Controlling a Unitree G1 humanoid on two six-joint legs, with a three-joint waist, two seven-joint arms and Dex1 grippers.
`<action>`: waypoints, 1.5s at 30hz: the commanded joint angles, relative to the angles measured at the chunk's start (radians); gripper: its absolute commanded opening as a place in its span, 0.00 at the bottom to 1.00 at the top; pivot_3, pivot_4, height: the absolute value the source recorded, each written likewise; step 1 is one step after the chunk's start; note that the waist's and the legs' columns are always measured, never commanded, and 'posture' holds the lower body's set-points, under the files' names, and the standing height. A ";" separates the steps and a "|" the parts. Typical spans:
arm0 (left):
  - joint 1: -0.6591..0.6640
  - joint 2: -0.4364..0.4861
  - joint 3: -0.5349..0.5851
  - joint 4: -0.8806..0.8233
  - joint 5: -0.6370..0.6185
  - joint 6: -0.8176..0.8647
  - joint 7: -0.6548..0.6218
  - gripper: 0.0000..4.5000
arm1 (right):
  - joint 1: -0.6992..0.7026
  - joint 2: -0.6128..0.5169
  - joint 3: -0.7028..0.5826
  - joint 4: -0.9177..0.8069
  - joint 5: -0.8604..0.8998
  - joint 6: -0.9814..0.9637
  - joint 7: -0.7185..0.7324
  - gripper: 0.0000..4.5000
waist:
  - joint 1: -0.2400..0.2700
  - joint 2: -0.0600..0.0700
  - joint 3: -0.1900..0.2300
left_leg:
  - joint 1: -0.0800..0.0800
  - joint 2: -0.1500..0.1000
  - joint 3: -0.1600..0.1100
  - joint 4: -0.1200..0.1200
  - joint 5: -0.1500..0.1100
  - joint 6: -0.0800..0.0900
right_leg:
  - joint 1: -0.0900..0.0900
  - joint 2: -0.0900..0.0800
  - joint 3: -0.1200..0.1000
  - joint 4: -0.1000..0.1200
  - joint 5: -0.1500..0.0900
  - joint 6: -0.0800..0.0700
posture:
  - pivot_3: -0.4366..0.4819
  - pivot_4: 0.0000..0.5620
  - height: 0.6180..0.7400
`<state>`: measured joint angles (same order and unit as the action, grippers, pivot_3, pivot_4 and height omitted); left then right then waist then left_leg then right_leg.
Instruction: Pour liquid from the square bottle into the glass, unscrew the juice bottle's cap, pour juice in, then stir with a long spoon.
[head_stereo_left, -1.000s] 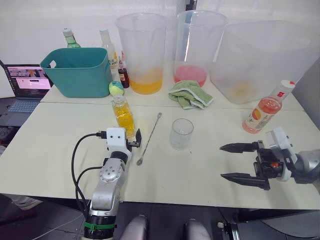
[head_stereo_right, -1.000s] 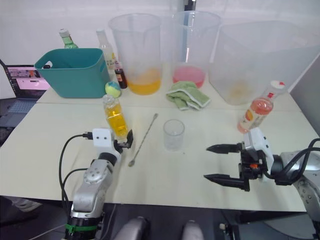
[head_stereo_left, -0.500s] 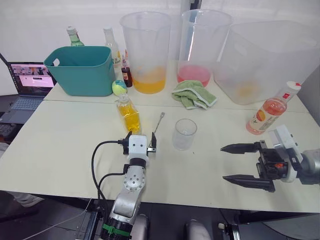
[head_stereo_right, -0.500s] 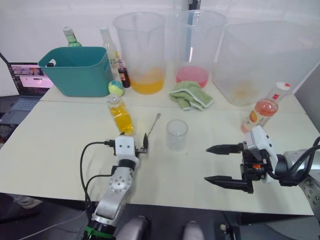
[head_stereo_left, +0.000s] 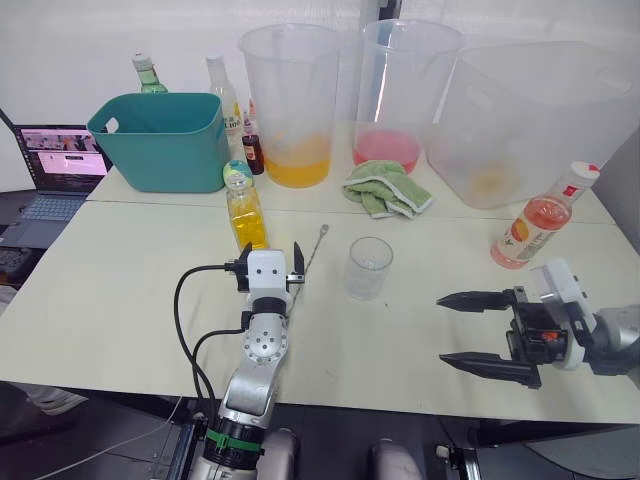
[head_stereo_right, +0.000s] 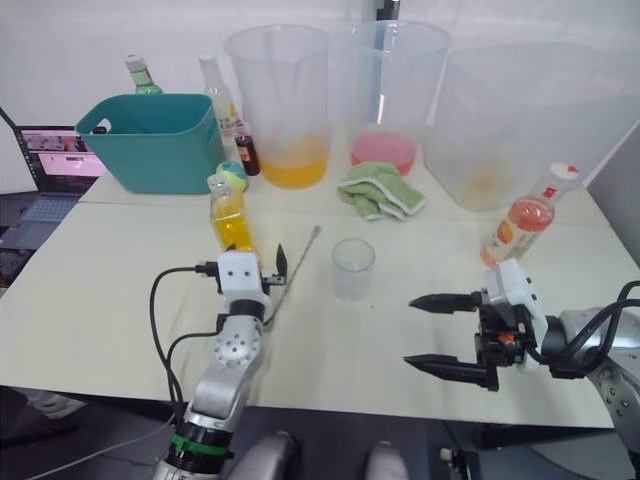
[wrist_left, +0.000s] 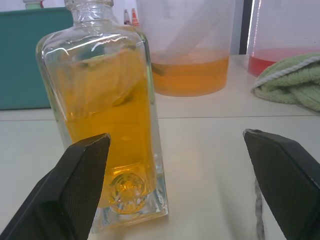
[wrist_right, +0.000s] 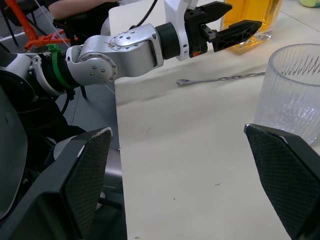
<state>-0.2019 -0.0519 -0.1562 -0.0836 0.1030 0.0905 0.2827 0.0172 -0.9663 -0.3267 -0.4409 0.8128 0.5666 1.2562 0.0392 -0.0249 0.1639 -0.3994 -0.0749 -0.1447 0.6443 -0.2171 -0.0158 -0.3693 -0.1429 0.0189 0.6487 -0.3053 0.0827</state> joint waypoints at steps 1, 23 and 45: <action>-0.009 -0.029 0.004 -0.034 0.015 -0.001 -0.001 1.00 | -0.020 0.005 -0.008 -0.012 -0.002 -0.022 -0.005 0.99 | 0.000 0.000 0.000 | 0.000 0.000 0.000 0.000 0.000 0.000 | 0.000 0.000 0.000 0.000 0.000 0.000 | 0.48 0.27 0.98; 0.062 -0.049 -0.004 -0.121 0.012 0.066 -0.011 1.00 | -0.066 0.010 0.019 0.017 -0.036 -0.024 0.012 0.99 | 0.001 0.000 0.000 | 0.000 0.000 0.000 0.000 0.000 0.000 | 0.000 0.000 0.000 0.000 0.000 0.000 | 0.48 0.27 0.98; -0.079 -0.053 0.077 -0.055 0.005 0.083 0.059 1.00 | -0.076 0.016 0.044 0.024 -0.048 -0.023 -0.007 0.99 | 0.000 0.000 0.000 | 0.000 0.000 0.000 0.001 0.000 0.000 | 0.000 0.000 0.000 0.000 0.000 0.000 | 0.48 0.27 0.98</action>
<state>-0.2679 -0.0675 -0.0914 -0.1394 0.1107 0.1793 0.3283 -0.0495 -0.9530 -0.2790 -0.4016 0.7656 0.5611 1.2542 0.0394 -0.0248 0.1638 -0.3996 -0.0751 -0.1447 0.6448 -0.2171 -0.0157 -0.3694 -0.1430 0.0189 0.6488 -0.3051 0.0828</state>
